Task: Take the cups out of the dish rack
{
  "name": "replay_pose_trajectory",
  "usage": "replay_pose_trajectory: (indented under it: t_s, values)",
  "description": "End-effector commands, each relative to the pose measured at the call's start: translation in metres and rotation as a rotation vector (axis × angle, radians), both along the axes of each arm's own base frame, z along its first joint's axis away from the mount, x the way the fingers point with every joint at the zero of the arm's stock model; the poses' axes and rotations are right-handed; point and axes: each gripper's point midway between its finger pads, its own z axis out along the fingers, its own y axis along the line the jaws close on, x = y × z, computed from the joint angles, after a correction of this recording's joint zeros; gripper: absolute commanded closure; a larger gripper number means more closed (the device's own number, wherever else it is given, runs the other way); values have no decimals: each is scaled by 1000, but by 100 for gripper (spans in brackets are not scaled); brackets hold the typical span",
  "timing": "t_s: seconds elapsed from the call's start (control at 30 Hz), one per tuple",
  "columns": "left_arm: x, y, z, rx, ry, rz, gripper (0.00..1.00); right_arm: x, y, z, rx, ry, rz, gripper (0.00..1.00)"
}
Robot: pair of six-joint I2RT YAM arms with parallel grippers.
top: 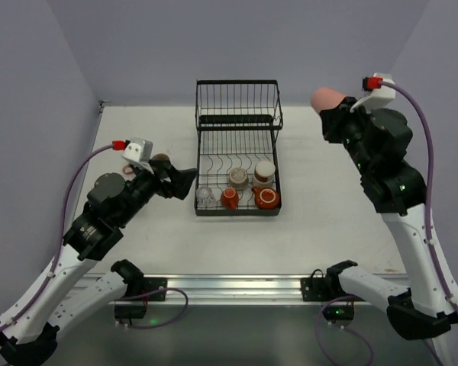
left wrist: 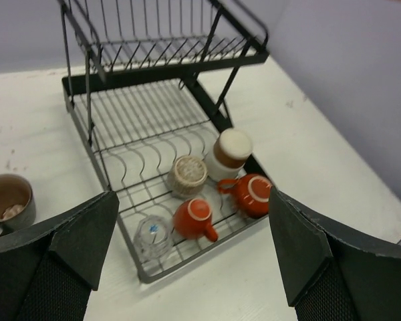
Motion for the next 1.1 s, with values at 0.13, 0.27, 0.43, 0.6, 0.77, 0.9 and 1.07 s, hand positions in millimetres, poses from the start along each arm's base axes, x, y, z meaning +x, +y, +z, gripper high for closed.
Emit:
replay_pose_trajectory:
  t_s: [0.13, 0.27, 0.43, 0.6, 0.77, 0.9, 1.07]
  values:
    - [4, 8, -77, 240, 111, 0, 0, 71, -79, -126, -287, 474, -192, 100]
    - [3, -3, -93, 247, 134, -59, 0, 115, -77, -177, -346, 636, -139, 100]
    - [1, -9, -108, 268, 177, -91, 0, 152, -59, -244, -341, 795, -20, 100]
    - [2, -11, -114, 277, 196, -108, 0, 174, -49, -278, -333, 880, 33, 98]
    - [5, -10, -119, 286, 216, -103, 0, 185, -45, -309, -336, 951, 56, 96]
    - [8, -10, -122, 287, 224, -100, 0, 182, -49, -326, -357, 1008, 47, 94]
    - [10, -9, -124, 289, 234, -96, 0, 179, -55, -333, -376, 1035, 24, 93]
